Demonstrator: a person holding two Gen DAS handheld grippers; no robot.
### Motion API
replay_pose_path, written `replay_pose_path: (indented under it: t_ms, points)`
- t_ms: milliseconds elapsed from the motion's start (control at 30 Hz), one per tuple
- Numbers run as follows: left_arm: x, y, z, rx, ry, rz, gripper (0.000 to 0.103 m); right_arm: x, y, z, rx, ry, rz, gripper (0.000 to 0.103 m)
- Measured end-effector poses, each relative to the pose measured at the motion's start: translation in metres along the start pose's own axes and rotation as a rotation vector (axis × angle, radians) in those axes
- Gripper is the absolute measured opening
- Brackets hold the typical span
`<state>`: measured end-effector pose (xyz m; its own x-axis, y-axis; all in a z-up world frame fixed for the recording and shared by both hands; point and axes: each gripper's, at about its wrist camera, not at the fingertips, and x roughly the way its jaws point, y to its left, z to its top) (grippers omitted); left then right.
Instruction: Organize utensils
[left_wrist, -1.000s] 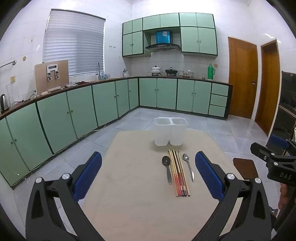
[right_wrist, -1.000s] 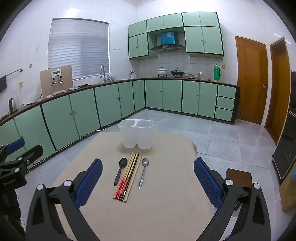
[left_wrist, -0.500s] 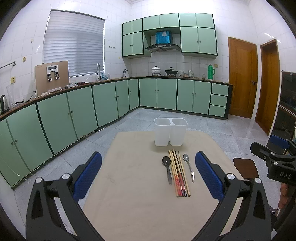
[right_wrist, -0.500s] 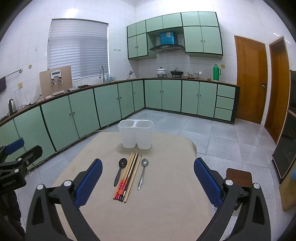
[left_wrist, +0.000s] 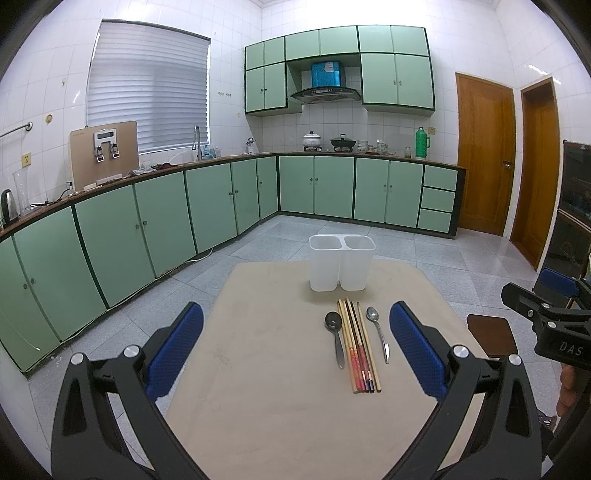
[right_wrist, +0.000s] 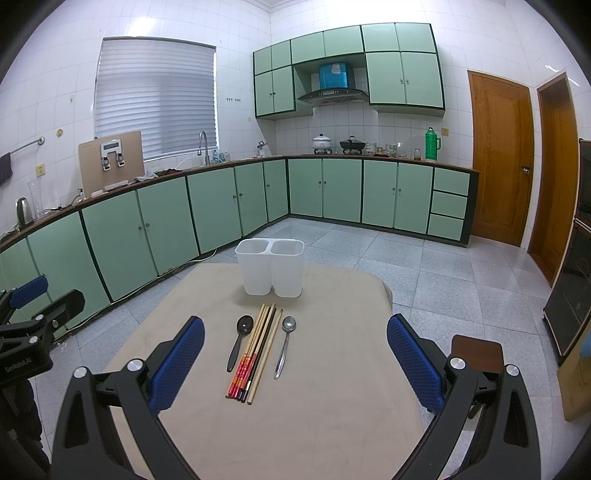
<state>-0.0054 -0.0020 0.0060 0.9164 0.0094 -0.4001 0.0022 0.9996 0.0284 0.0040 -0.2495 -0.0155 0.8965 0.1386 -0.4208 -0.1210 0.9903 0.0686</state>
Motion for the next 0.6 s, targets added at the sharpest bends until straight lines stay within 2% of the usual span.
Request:
replay_pose_path:
  t_ms: [600]
  points:
    - [-0.0007,-0.0016,-0.0003,0.001,0.0,0.001,0.098,0.0016,0.0003,0.0005,0.001,0.001,-0.001,0.097]
